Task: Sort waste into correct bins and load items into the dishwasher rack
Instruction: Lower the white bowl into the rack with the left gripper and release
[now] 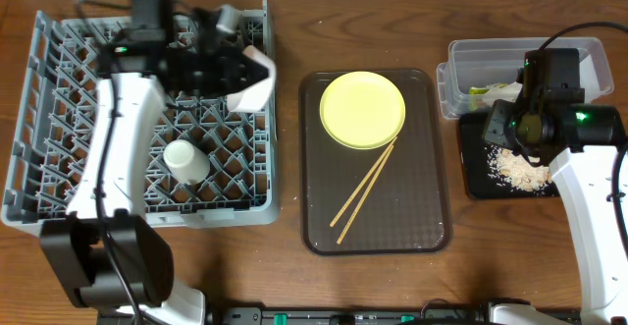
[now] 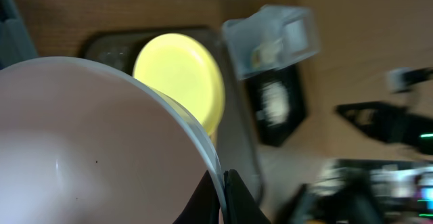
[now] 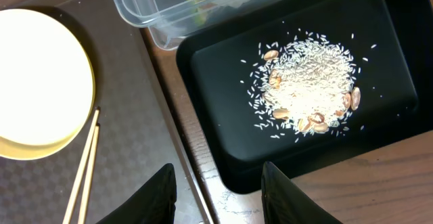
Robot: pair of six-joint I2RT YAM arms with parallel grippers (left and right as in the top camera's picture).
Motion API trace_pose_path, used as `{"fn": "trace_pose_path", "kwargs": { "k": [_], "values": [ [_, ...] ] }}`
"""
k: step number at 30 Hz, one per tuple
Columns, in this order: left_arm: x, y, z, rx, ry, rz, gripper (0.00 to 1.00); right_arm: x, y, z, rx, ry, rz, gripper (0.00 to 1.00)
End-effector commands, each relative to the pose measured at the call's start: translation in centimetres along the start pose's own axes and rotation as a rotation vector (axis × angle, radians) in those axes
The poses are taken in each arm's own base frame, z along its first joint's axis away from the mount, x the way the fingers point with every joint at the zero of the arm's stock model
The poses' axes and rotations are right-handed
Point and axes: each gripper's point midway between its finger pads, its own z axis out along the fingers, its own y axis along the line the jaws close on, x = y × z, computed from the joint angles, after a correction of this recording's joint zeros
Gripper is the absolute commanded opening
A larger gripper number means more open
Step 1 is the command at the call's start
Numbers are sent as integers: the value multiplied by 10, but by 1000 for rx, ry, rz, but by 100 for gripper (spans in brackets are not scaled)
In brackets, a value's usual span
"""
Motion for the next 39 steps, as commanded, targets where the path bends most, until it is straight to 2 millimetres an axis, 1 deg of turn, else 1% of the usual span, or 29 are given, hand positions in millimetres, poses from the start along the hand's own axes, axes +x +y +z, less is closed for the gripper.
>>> {"fn": "trace_pose_path", "kwargs": {
  "k": [1,4,8,13,20,29,35,39],
  "values": [
    [-3,-5,-18,230,-25,-95,6,-6,-5,-4,15,-20,12,39],
    [-7,10,-33,286,-62,-160,6,-6,-5,-4,15,-20,12,39],
    [-5,30,-40,325,-83,-237,6,-7,-4,-4,14,-23,13,39],
    [2,50,-36,323,-76,-308,6,-7,-4,-4,14,-22,13,39],
    [10,70,-25,319,-55,-372,6,-6,-5,-4,15,-19,12,39],
    [16,114,-28,227,-71,-449,6,-6,-5,-4,15,-20,12,39],
    [20,136,-34,154,-85,-476,6,-6,-5,-4,15,-20,12,39],
    [27,157,-39,46,-81,-498,15,-6,-5,-4,15,-19,12,39]
  ]
}}
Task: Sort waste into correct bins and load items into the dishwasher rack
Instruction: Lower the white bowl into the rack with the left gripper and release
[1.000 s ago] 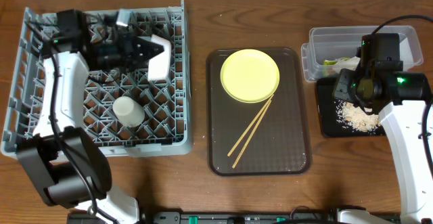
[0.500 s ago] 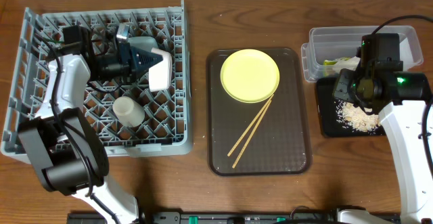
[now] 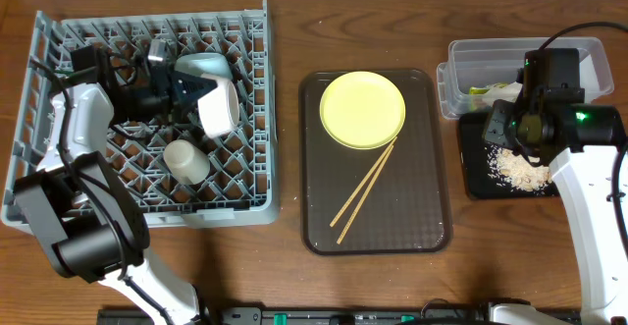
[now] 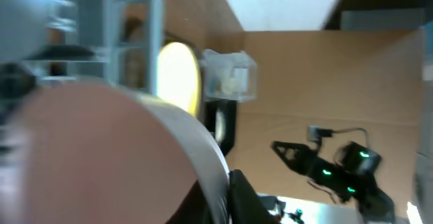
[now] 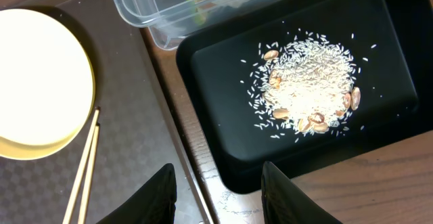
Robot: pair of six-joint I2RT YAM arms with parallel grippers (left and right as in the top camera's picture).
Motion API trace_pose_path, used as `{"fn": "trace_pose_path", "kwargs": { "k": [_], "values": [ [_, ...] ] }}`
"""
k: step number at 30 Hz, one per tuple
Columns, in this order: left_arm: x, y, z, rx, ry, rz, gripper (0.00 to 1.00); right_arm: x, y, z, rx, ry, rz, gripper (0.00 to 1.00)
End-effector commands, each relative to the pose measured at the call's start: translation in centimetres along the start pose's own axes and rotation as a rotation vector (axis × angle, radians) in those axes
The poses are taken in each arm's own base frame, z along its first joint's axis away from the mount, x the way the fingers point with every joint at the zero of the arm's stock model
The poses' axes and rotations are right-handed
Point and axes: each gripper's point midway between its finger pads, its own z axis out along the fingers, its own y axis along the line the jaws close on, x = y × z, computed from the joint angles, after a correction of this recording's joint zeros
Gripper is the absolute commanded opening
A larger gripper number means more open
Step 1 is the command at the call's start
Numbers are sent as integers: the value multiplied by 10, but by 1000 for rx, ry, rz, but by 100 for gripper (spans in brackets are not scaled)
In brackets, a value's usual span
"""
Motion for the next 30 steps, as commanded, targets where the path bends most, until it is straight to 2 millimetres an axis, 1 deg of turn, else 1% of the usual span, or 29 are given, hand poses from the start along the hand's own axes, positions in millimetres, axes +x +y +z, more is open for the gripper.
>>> {"fn": "trace_pose_path", "kwargs": {
  "k": [1,2,5,7,10,12,14,16,19,21,23,26,27,29,30],
  "values": [
    [-4,54,-9,-215,-21,-51,24,-6,-5,-4,15,-18,12,39],
    [-5,58,-12,-237,-27,-53,32,-5,-5,-4,15,-18,12,39],
    [-8,66,-22,-274,-49,-61,54,-6,-5,-4,15,-18,12,39],
    [-10,68,-28,-274,-65,-70,60,-6,-5,-4,15,-19,12,39],
    [-14,67,-36,-274,-89,-73,66,-6,-5,-4,15,-19,12,39],
    [-16,60,-41,-275,-105,-54,68,-6,-5,-4,15,-19,12,40],
    [-19,48,-46,-281,-125,-15,70,-6,-5,-4,15,-19,12,40],
    [-22,32,-53,-302,-152,43,72,-6,-5,-4,15,-19,12,40],
    [-23,10,-65,-400,-204,140,75,-6,-5,-4,15,-19,12,40],
    [-20,-6,-72,-467,-235,206,77,-6,-5,-4,15,-19,12,39],
    [-15,-22,-74,-530,-259,271,80,-6,-5,-4,15,-20,12,40],
    [-4,-47,-67,-581,-268,367,82,-8,-4,-4,13,-27,13,42],
    [2,-57,-59,-597,-260,407,84,-8,-4,-4,13,-27,13,42],
    [12,-67,-44,-624,-235,462,85,-8,-4,-4,13,-26,13,43],
    [18,-71,-33,-633,-212,492,85,-8,-4,-4,13,-26,13,44]
  ]
}}
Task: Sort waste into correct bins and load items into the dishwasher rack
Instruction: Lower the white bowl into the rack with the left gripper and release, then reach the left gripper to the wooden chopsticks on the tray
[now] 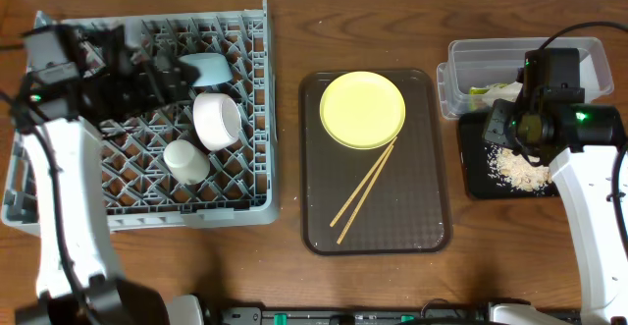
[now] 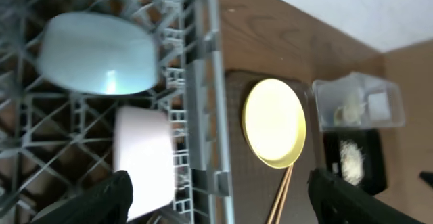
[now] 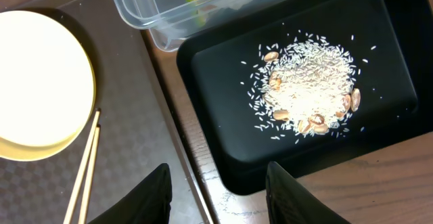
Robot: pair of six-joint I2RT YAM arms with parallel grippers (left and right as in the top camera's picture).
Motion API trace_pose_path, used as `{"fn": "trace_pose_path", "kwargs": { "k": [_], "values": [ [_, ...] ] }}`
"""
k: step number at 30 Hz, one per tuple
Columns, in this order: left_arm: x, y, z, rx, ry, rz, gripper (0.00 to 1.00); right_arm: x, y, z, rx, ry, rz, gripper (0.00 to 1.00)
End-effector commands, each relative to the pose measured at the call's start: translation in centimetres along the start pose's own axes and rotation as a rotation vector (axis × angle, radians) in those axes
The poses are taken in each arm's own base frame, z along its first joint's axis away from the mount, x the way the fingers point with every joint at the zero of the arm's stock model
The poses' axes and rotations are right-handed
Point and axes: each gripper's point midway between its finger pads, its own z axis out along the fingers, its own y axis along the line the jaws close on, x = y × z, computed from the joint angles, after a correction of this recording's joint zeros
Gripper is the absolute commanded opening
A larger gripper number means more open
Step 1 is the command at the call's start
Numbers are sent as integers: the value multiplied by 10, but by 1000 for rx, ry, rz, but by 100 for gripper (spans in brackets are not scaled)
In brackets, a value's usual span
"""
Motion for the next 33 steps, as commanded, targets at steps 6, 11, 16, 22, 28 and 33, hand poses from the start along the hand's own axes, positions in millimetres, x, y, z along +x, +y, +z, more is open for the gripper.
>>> {"fn": "trace_pose_path", "kwargs": {
  "k": [6,11,16,22,28,33],
  "values": [
    [46,-57,54,-123,156,244,86,-5,-5,-4,15,-18,12,47],
    [94,-83,92,-180,284,399,87,-5,-5,-4,16,-14,12,49],
    [146,-102,129,-198,423,520,86,-5,-5,-4,16,-15,12,50],
    [206,-100,172,-243,601,617,84,-5,-5,-4,17,-14,11,50],
    [247,-88,198,-303,715,687,84,-5,-5,-4,17,-14,4,50],
    [270,-81,211,-321,772,710,80,-5,-5,-4,17,-14,4,50]
  ]
}}
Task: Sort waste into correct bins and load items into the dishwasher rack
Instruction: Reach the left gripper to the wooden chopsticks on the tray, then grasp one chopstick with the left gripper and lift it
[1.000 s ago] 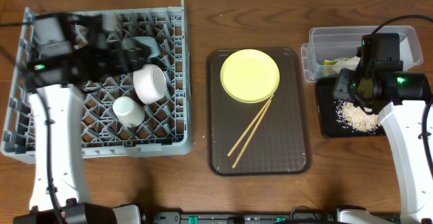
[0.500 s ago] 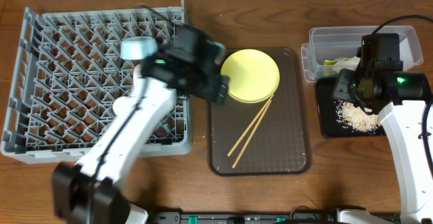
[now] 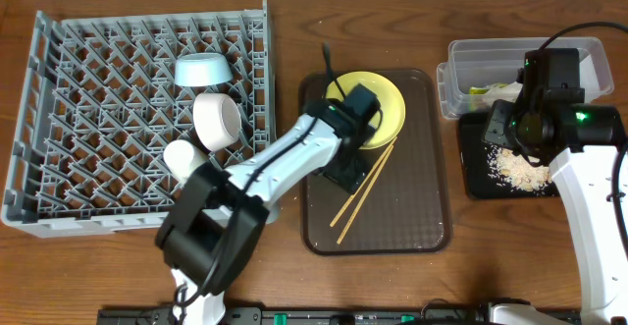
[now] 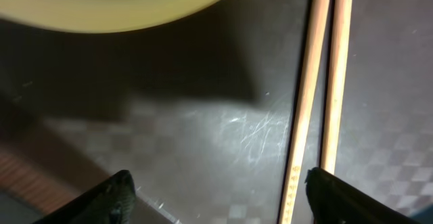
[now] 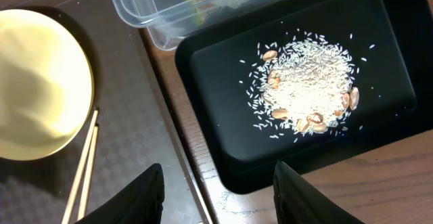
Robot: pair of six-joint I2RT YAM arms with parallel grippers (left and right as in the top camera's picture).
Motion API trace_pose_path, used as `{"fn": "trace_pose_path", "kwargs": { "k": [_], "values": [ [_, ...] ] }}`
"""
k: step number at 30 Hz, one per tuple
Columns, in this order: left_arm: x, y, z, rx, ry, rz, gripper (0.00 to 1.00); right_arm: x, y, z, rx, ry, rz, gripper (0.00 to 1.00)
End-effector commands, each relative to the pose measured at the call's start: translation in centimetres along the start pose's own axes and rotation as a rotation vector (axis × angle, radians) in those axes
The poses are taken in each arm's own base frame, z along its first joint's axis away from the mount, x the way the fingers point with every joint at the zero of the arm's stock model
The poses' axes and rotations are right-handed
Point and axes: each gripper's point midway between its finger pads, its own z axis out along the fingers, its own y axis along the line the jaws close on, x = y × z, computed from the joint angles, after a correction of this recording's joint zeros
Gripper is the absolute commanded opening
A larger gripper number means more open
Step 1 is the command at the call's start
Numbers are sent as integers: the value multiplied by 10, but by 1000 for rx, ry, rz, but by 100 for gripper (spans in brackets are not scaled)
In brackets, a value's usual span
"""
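Observation:
My left gripper (image 3: 345, 173) hangs open low over the brown tray (image 3: 422, 217), just below the yellow plate (image 3: 378, 104). In the left wrist view the two chopsticks (image 4: 318, 82) run just inside its right finger (image 4: 338, 193), with the plate's rim (image 4: 122, 1) at the top. The grey dishwasher rack (image 3: 59, 168) holds a blue bowl (image 3: 203, 68), a white bowl (image 3: 218, 117) and a white cup (image 3: 182, 158). My right gripper (image 3: 510, 134) stands open and empty above the black tray of rice and nuts (image 5: 304, 82).
A clear plastic bin (image 3: 491, 65) with green and white waste stands behind the black tray (image 3: 481, 183). A strip of bare wooden table (image 3: 285, 148) separates rack and brown tray. In the right wrist view the yellow plate (image 5: 40, 82) and chopsticks (image 5: 88, 163) lie left.
My left gripper has gone from the far left of the rack to the brown tray, low beside the chopsticks. It stays open. The right arm stays in place.
My left gripper first held the white bowl above the back of the rack, then held it down among the rack's pegs by the blue bowl. Later the bowl lay in the rack and the gripper stood open apart from it. Now it is over the tray.

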Motion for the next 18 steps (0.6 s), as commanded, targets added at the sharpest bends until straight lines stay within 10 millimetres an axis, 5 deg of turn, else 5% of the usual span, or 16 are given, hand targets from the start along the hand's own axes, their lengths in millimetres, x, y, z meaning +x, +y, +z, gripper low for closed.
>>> {"fn": "trace_pose_path", "kwargs": {
  "k": [1,18],
  "values": [
    [7,0,17,-29,43,4,80,-5,-4,-3,12,-17,5,50],
    [20,-22,41,-30,74,45,75,-5,-4,-3,12,-17,5,50]
  ]
}}
